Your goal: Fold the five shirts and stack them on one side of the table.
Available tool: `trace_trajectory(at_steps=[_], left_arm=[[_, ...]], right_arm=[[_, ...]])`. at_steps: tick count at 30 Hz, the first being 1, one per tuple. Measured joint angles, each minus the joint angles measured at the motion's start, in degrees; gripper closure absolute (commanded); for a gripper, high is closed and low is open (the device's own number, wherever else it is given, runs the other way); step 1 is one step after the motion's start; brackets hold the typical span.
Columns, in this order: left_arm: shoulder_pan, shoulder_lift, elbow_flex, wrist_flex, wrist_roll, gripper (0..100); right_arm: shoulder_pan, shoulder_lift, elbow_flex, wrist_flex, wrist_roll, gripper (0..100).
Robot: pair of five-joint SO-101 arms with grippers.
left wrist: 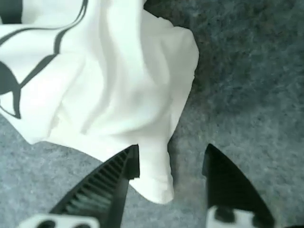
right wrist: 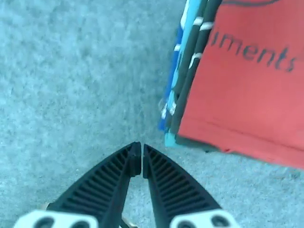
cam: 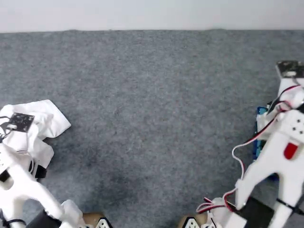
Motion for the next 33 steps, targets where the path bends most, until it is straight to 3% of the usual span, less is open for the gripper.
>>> trace_trajectory(at_steps=[6, 10, 16, 21, 27, 33], left_arm=[[-0.53, 0.26, 3.43, -6.68, -0.09, 78], [-3.16, 6.24, 3.08, -9.23, -1.23, 83], [-6.68, 17.58, -2.29, -9.32, -5.63, 98], [-5.63, 18.81, -4.48, -4.40, -7.38, 99], [-1.05, 8.79, -10.64, 5.63, -5.27, 99], [11.25, -10.46, -14.95, 11.08, 6.51, 99]], right_arm=[[0.00, -5.45, 4.48, 0.00, 0.00, 99.0], [0.00, -7.56, 5.10, 0.00, 0.00, 99.0], [0.00, -8.62, 5.10, 0.00, 0.00, 99.0], [0.00, -8.62, 5.10, 0.00, 0.00, 99.0], [0.00, -8.62, 5.10, 0.09, 0.00, 99.0], [0.00, -8.62, 5.10, 0.09, 0.00, 99.0]])
